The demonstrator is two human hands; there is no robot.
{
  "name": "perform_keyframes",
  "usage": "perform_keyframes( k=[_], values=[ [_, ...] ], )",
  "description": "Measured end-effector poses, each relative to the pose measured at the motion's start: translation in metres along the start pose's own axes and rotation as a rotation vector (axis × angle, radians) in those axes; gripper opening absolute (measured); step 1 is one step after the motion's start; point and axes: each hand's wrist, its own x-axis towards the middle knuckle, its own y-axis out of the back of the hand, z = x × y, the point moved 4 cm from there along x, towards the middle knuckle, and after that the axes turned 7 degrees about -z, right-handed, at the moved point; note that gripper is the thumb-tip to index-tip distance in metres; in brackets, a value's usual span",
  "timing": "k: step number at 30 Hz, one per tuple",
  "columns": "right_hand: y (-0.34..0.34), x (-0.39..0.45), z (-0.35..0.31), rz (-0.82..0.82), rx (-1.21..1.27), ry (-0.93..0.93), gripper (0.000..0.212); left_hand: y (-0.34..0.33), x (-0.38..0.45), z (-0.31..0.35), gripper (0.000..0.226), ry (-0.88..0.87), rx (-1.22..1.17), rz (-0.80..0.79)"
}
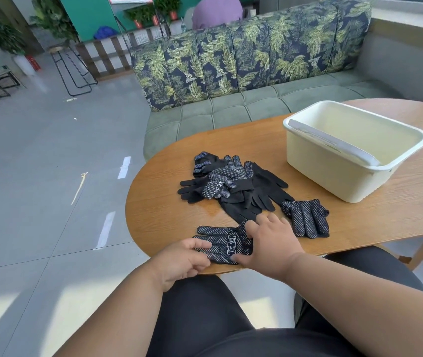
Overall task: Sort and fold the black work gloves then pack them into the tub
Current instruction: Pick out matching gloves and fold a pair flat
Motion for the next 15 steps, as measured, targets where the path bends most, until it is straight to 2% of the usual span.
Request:
perform_keyframes(
  k=[3,7,10,15],
  values=[
    [-0.001,0.0,-0.001,0.003,-0.005,0.005,0.069,0.002,0.004,0.006,0.044,-0.057,0.171,0.029],
    [-0.002,0.0,-0.001,0.015,0.0,0.014,0.07,0.002,0.011,0.016,0.023,-0.128,0.374,0.148],
    [-0.003,0.0,-0.001,0.019,0.001,0.021,0.068,-0.001,0.012,0.023,0.007,-0.165,0.371,0.192],
    [-0.004,0.001,0.0,0.021,0.006,0.025,0.069,-0.005,0.017,0.027,0.017,-0.165,0.383,0.285]
  ],
)
